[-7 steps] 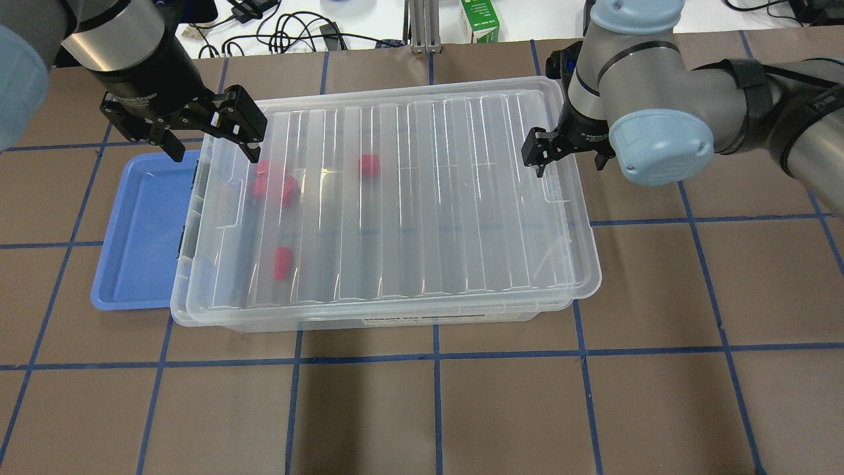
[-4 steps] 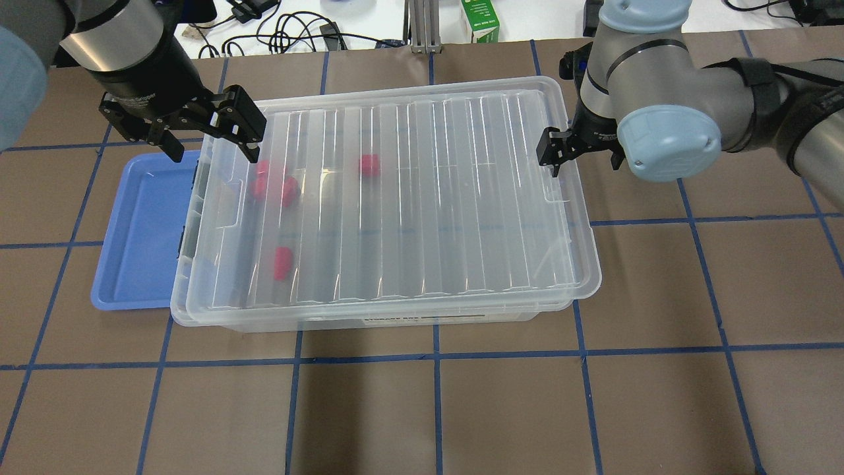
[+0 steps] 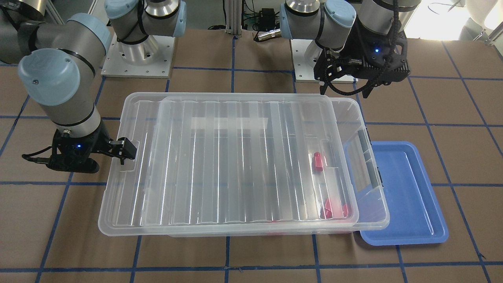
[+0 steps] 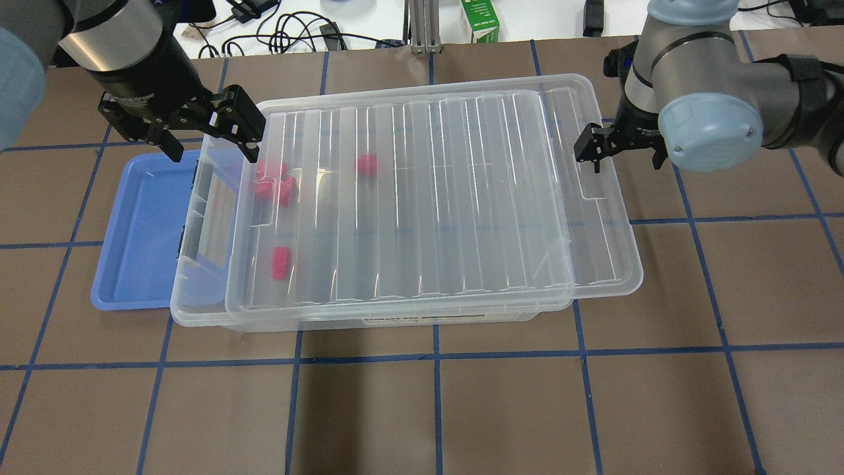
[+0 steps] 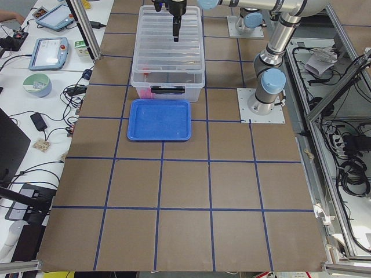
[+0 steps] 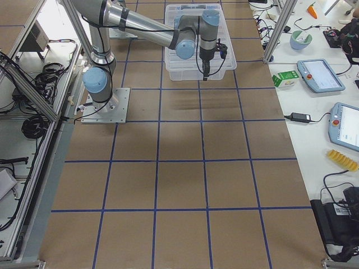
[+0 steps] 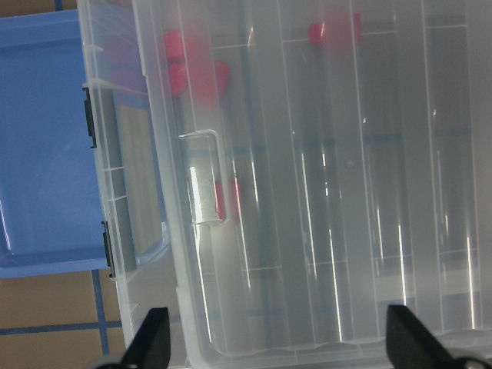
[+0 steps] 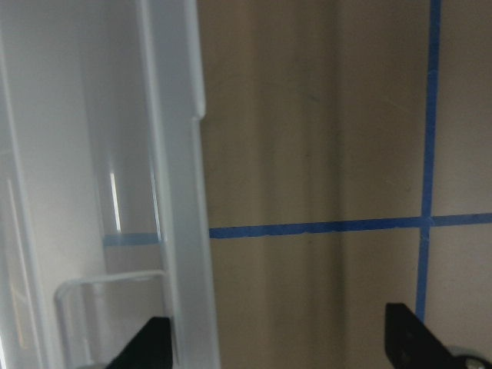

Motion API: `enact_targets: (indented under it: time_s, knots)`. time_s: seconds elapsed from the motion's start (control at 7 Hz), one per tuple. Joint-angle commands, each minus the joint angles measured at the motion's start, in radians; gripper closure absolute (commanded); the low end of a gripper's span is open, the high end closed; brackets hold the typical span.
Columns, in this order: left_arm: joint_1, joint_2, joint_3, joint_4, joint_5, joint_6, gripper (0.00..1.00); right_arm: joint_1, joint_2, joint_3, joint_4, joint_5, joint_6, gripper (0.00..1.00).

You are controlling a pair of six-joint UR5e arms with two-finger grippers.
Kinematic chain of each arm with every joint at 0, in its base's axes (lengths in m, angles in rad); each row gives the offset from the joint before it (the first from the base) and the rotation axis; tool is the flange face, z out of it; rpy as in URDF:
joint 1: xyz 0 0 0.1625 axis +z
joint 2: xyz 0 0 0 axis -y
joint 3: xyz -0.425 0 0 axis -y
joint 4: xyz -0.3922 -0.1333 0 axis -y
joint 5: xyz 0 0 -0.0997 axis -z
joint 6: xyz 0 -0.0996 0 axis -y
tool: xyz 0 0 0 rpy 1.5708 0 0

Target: Place red block in blue tray from box

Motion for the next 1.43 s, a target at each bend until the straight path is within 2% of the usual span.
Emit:
enact_targets:
  time_s: [0.0, 0.43, 1.0, 1.14, 1.29]
  knots:
    - [0.0, 0.0, 0.0, 0.0, 0.0, 0.0, 0.0, -0.111, -0.009, -0.01, 0.074, -0.033, -0.108, 0.0]
    - [0.0, -0.003, 0.002, 0.001, -0.003, 0.0, 0.0, -0.182, -0.008, -0.011, 0.07, -0.051, -0.158, 0.0]
    - [-0.002, -0.007, -0.002, 0.001, -0.002, 0.0, 0.0, -0.189, -0.014, -0.016, 0.073, -0.053, -0.152, 0.0]
    - [0.001, -0.006, -0.002, 0.001, -0.003, 0.0, 0.0, -0.179, -0.028, -0.042, 0.09, -0.052, -0.144, 0.0]
    - [0.003, -0.006, 0.002, 0.001, -0.005, 0.0, 0.0, -0.169, -0.051, -0.097, 0.176, -0.048, -0.139, 0.0]
